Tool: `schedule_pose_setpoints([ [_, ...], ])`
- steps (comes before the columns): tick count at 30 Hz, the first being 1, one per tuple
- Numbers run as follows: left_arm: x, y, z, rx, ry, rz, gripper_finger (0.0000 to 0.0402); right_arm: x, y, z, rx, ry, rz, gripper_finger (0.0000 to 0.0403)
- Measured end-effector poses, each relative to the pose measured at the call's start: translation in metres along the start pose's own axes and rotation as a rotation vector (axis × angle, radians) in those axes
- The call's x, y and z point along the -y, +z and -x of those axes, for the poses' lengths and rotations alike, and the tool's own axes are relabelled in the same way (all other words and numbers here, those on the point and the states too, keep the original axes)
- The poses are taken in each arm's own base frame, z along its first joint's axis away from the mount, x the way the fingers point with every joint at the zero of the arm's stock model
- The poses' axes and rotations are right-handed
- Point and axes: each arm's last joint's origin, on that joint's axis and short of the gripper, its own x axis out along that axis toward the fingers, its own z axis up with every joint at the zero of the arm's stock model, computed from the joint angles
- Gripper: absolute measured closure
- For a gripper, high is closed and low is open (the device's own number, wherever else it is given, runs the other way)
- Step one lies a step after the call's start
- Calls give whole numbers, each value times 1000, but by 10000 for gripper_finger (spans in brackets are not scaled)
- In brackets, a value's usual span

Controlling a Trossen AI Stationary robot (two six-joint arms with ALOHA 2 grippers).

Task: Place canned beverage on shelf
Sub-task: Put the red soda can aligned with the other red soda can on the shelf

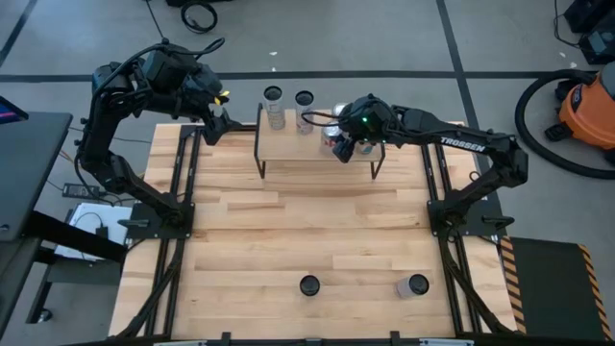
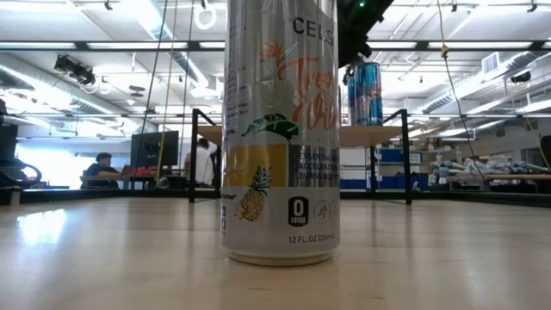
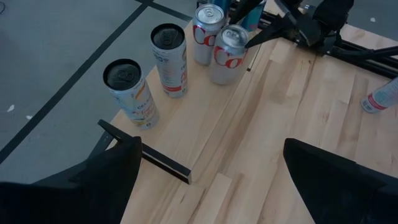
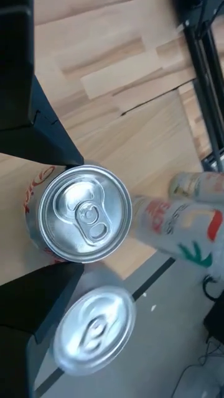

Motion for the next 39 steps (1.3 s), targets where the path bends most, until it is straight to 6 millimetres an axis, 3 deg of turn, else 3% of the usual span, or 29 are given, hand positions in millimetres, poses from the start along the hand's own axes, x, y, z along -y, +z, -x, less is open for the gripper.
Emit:
schedule_pose_setpoints([
  [9, 0, 0, 0, 0, 2, 1, 8, 5, -5, 14, -29, -41, -6, 135],
  [39, 0, 0, 0, 0, 2, 1, 8, 3, 8, 12, 92, 45, -40, 135],
])
